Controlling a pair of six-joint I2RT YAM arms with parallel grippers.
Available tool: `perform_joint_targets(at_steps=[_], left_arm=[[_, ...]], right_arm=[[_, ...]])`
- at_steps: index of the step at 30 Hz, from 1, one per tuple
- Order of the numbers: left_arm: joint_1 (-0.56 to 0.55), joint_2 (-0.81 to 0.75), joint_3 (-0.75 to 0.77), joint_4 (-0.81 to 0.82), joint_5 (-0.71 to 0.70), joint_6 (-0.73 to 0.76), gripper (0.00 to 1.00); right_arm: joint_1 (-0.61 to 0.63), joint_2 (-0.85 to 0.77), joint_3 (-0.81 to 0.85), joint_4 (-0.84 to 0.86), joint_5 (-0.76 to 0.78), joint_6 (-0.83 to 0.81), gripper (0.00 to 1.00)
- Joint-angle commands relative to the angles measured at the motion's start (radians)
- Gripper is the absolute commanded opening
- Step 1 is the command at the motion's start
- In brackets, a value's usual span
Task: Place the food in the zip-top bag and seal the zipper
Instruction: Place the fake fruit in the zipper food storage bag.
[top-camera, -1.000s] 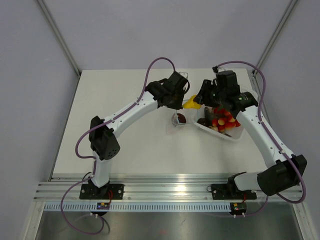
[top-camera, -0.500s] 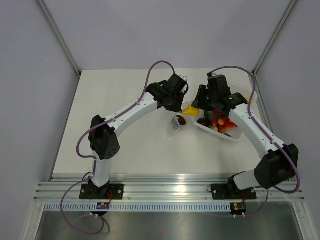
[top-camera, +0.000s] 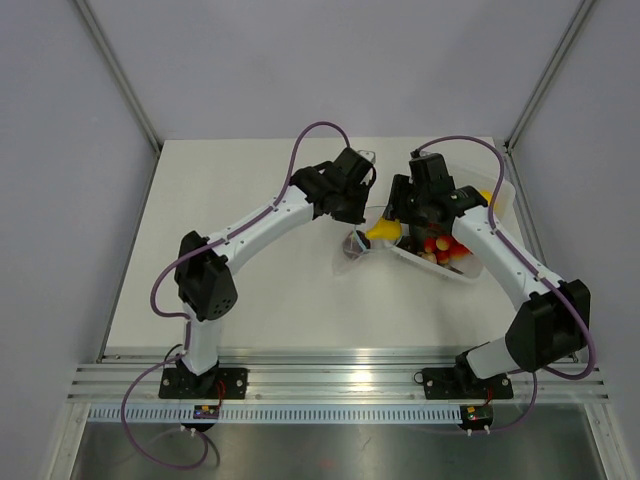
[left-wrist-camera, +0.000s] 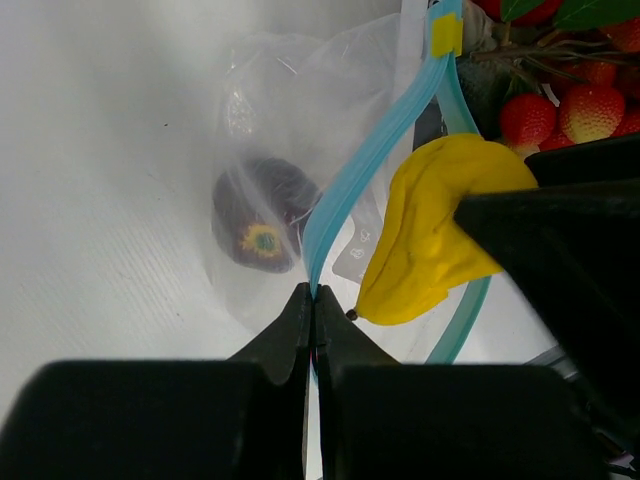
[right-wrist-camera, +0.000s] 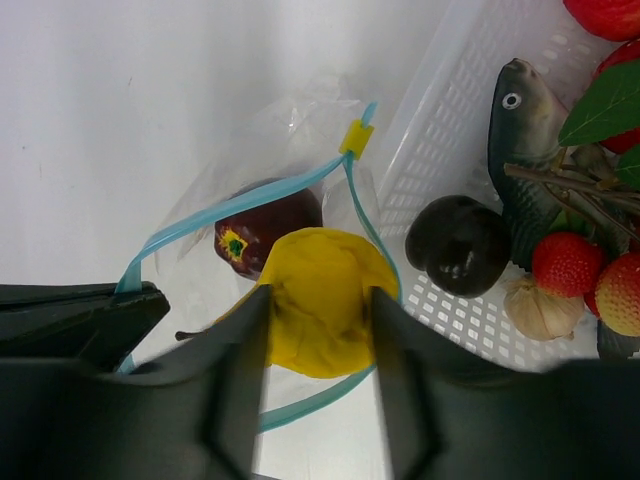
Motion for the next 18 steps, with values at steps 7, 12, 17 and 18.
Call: perform_joint_targets(at_steps=[7, 12, 17, 18], left_arm=[[0.004, -0.078, -0.021, 0.054, 0.039, -0.013, 0.00], [0.004, -0.095, -0.044, 0.060, 0.036, -0.013, 0.00], [0.004, -0.109, -0.062, 0.063, 0.026, -0.013, 0.00], [0.004, -0.112, -0.064, 0.063, 0.026, -0.013, 0.00]], right_arm=[[0.032, -0.041, 0.036, -0.006, -0.010, -0.037, 0.74], [0.031, -0.068, 0.022, -0.049, 0.084, -0.043, 0.64], [0.031, -0.084, -0.055, -0.042, 0.048, -0.016, 0.58], [0.032, -0.091, -0.088, -0.037, 0.042, -0.010, 0.58]])
